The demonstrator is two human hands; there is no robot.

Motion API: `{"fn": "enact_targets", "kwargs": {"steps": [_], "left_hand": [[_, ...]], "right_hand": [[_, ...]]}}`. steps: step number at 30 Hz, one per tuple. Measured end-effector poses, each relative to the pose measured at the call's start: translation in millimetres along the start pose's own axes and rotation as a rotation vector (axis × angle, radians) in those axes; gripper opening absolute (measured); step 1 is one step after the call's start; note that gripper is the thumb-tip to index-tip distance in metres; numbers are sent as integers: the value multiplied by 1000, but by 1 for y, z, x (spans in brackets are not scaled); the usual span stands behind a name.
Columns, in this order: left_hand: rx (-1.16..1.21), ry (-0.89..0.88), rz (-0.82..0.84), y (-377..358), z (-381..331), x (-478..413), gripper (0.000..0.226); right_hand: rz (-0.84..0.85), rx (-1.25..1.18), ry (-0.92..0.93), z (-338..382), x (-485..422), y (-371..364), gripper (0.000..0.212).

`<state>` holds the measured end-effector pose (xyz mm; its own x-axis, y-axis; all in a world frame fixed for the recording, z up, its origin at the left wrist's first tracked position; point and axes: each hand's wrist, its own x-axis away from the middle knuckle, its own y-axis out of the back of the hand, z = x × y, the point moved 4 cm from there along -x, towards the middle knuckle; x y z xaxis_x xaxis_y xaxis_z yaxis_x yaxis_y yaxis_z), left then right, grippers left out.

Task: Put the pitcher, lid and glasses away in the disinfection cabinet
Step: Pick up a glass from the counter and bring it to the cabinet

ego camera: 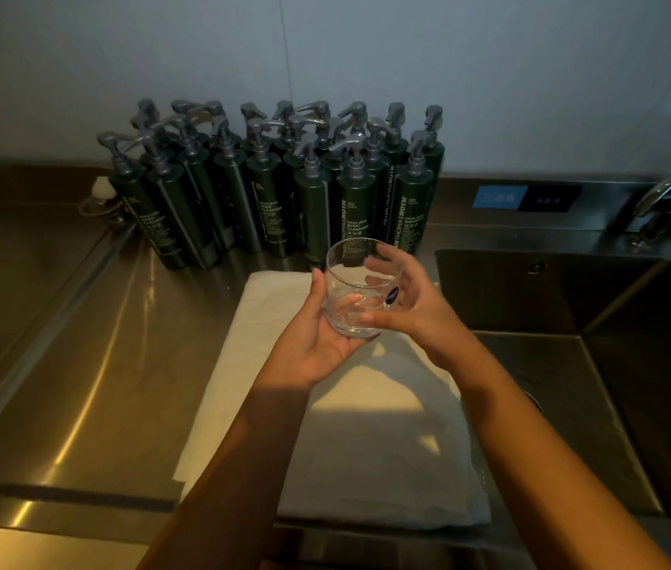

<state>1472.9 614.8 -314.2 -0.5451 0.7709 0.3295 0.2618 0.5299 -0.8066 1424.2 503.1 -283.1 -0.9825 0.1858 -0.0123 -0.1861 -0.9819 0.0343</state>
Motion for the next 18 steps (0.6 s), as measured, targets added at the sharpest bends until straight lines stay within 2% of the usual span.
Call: {"fn": "enact_targets", "kwargs": {"steps": [4, 11, 18], "left_hand": [[-42, -5, 5, 7, -8, 8, 76], [3, -47, -146, 22, -20, 26, 73], [45, -127, -158, 29, -38, 40, 54]], "right_hand": [[12, -23, 26, 5, 2, -8, 82], [51, -31, 42, 3, -8, -27, 87], [103, -8, 67, 11, -20, -47, 83]]}}
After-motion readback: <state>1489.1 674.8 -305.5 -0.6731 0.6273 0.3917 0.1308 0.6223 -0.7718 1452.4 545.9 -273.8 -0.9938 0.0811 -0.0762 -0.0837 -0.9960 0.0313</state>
